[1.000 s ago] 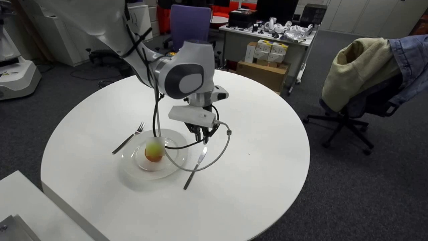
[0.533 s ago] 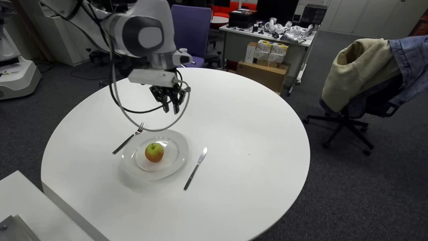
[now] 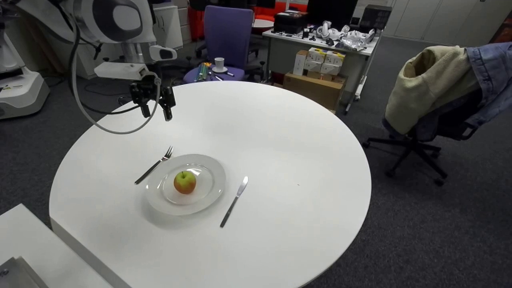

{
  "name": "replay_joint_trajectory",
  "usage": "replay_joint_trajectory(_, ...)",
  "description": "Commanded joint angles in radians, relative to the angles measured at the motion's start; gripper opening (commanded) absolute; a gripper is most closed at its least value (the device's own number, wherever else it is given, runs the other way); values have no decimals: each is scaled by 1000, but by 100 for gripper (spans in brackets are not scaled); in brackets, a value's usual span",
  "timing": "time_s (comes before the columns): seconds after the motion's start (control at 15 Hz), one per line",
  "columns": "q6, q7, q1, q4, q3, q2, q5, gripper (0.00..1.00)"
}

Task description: Move the knife to the other side of the plate

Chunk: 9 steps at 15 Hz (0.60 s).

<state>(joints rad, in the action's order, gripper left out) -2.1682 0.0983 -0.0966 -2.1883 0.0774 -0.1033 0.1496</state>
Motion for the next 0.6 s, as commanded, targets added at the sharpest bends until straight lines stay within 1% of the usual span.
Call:
replay_joint_trajectory(0.0,3,0,-1,2,1,-3,-1,95)
replay_joint_trajectory(0.07,3,0,-1,2,0,-6,-1,100)
replay_joint_trajectory(0.53,2,-1,5,3,-6,-11,-1,100)
